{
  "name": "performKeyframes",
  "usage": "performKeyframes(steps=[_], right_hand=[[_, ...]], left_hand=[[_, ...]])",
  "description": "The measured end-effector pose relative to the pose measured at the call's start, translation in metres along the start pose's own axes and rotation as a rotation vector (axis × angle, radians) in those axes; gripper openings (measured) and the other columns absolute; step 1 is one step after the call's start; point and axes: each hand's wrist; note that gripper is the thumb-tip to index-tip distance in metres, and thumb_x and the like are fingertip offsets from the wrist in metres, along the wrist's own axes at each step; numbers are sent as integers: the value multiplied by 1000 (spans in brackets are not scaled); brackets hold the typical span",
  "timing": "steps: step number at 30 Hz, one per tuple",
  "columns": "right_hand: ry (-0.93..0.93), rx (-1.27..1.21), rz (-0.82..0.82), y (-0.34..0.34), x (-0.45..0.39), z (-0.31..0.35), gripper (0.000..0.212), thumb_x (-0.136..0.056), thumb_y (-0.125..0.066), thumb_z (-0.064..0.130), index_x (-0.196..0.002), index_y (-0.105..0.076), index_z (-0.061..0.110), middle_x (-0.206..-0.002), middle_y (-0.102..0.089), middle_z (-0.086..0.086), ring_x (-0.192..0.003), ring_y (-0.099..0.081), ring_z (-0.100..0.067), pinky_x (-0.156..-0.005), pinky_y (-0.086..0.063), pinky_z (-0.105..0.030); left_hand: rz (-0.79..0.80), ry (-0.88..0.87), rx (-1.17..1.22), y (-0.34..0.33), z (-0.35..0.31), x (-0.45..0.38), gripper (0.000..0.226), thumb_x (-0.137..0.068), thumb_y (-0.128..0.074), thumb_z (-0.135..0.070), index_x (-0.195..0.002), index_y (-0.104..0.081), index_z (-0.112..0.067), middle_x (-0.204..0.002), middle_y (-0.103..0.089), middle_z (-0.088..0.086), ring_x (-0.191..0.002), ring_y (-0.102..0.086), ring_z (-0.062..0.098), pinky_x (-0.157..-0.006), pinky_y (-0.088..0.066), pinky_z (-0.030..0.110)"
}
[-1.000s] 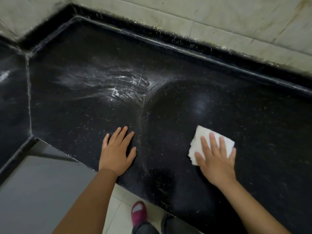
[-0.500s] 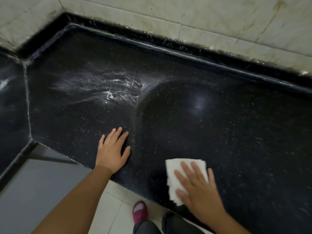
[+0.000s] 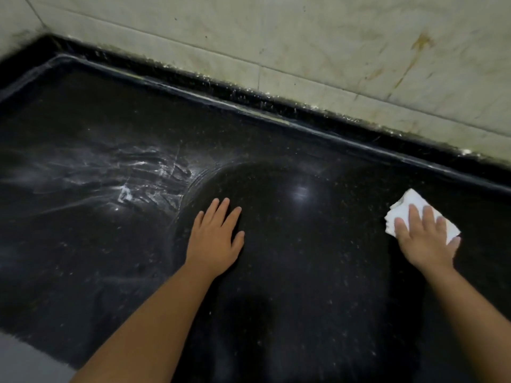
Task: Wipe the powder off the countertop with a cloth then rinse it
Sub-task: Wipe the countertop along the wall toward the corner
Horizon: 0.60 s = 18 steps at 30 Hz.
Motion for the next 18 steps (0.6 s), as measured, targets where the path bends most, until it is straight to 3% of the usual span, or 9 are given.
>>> performKeyframes(steps=[2,6,9,13,16,18], right_hand=[[-53,-29,-35,4,-24,19,55,-98,-17,45,-149,-3,29,-157,8,2,-144,8,-23,-113,4,-52],[-58,-38,-33,7,-54,93,55,-98,-15,47,-149,0,29,-157,10,1,-144,10,-26,-112,7,-54],[147,6,1,-5,-60,164,56,-98,-14,48,-148,3,29,-156,13,1,-143,12,-28,-111,9,-55],[418,70,42,-16,-53,216,57,-98,-14,49,-148,4,30,-156,16,2,-142,16,-29,-111,11,-54],[630,118,95,-20,-33,207,55,-98,-15,48,-148,3,32,-156,16,3,-142,17,-25,-112,12,-50],[763,155,104,-31,-6,179,56,-97,-13,50,-148,-1,32,-157,11,3,-143,13,-23,-113,10,-48]], left_hand=[[-32,-13,-9,-7,0,-10,85,-70,11,-55,-147,-11,-24,-156,-2,-1,-142,8,14,-109,11,29],[-68,-5,43,-12,-1,-12,81,-73,5,-55,-145,-15,-24,-153,-4,-3,-133,13,5,-106,17,27],[-62,8,23,-17,2,-14,71,-81,-6,-52,-142,-21,-20,-148,-10,-2,-135,1,11,-108,11,29],[-74,-27,-51,-17,5,-18,57,-85,-31,-40,-127,-53,-9,-135,-48,12,-126,-32,23,-103,-13,38],[-64,-27,-37,-16,3,-19,57,-85,-31,-41,-127,-53,-9,-135,-49,15,-127,-32,21,-105,-10,37],[-75,-11,-3,-14,1,-19,62,-85,-25,-45,-132,-48,-12,-142,-41,12,-131,-22,17,-108,-3,33]])
Point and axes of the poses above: each hand's wrist, its own x-axis away from the middle knuckle, its own y-axis out of the back of the hand, z = x × y
